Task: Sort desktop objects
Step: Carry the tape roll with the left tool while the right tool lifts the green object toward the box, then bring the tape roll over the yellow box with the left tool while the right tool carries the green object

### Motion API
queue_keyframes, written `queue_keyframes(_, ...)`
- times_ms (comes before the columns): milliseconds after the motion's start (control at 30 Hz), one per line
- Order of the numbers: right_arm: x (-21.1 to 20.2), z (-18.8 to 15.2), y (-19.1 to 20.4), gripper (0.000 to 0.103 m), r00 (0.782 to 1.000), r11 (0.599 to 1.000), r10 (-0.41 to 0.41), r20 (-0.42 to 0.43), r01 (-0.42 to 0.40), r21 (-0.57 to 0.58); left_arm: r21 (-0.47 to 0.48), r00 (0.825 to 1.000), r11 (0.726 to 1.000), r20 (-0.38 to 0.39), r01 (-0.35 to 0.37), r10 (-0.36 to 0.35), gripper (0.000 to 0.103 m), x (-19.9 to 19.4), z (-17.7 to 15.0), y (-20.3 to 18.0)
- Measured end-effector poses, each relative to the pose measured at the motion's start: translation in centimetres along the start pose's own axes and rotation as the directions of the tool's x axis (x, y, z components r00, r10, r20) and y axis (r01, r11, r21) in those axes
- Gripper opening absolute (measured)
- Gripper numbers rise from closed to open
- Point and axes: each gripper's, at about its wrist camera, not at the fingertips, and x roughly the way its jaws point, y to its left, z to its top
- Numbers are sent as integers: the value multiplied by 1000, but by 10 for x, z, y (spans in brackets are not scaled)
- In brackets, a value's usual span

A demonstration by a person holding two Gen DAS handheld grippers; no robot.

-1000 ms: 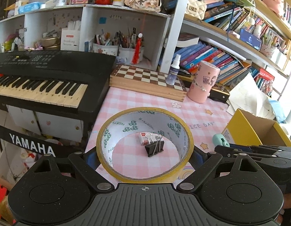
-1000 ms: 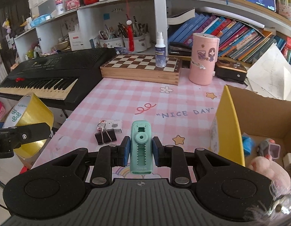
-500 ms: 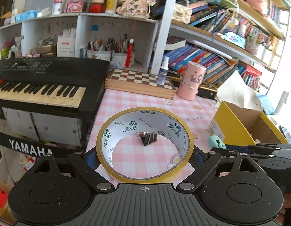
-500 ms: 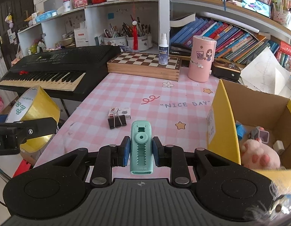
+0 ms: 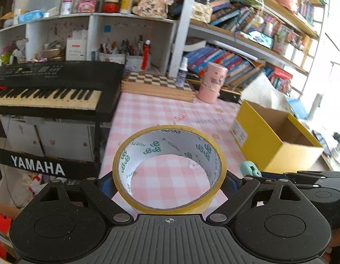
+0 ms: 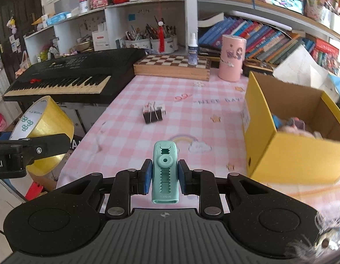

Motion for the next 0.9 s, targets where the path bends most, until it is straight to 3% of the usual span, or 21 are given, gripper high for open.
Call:
queue_keyframes(433, -36, -54, -10, 23, 996, 984, -84, -42, 90, 152, 109, 988, 984, -91, 138, -129, 92, -8, -23, -25)
queue_keyframes(900, -67, -78, -33, 23, 976, 947, -210, -63, 219, 237, 176, 958, 944, -125, 278, -259, 92, -2, -29, -60)
